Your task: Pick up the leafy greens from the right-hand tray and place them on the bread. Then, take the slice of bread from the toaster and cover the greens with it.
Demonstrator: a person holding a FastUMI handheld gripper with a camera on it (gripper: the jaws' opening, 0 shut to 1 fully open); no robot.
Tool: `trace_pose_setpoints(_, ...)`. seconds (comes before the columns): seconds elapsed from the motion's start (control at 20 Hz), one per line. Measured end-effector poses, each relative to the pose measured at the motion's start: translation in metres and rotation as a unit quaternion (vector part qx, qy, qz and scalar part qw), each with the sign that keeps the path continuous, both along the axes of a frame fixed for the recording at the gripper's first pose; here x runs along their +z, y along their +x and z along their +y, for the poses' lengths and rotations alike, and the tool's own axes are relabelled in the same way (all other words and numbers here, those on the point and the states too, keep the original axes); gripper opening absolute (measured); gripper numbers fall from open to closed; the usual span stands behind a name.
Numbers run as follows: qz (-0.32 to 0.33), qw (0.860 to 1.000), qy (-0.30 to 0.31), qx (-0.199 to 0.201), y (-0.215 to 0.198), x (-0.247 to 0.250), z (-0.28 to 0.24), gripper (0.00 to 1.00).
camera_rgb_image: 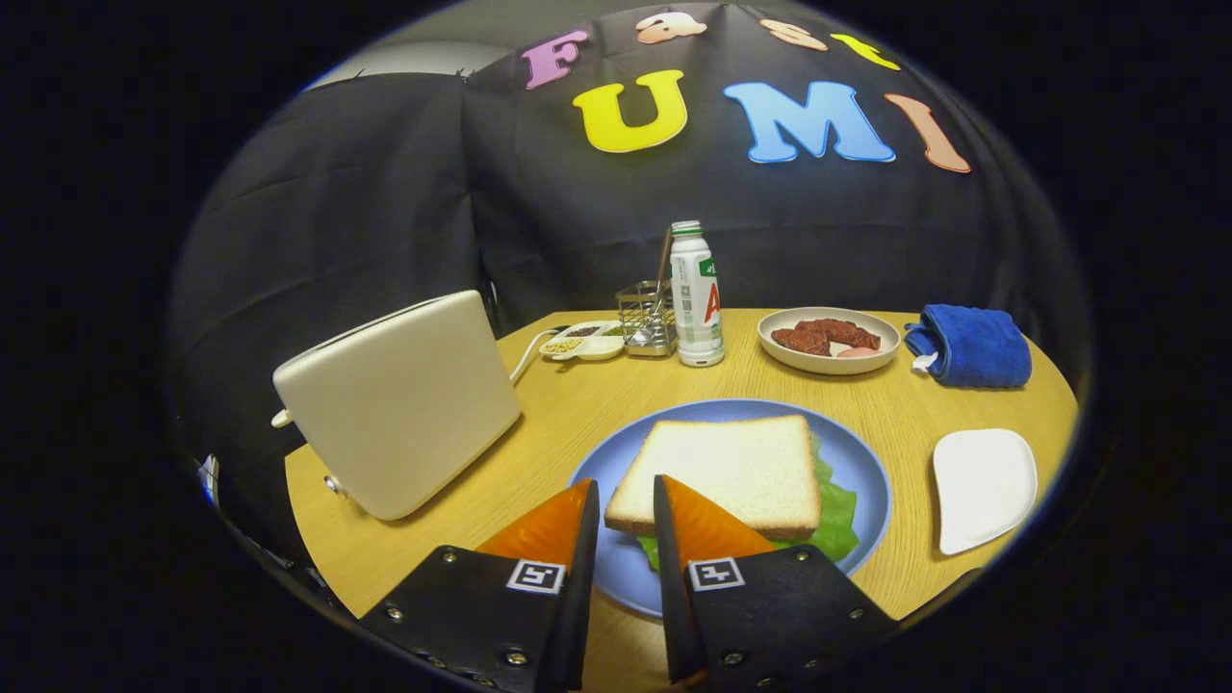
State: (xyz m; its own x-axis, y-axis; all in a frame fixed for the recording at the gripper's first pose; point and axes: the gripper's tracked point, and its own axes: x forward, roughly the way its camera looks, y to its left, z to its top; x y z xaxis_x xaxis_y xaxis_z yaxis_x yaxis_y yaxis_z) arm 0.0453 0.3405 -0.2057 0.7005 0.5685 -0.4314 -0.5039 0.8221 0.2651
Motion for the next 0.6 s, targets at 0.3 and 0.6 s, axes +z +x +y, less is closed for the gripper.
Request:
trace_pose_setpoints(0.3, -0.064, 0.998, 0.003, -0.028, 0.007, 0.044, -0.021, 0.32)
trace_pose_setpoints(0.6, -0.113, 0.992, 0.013, -0.060, 0.017, 0.090, -0.056, 0.32)
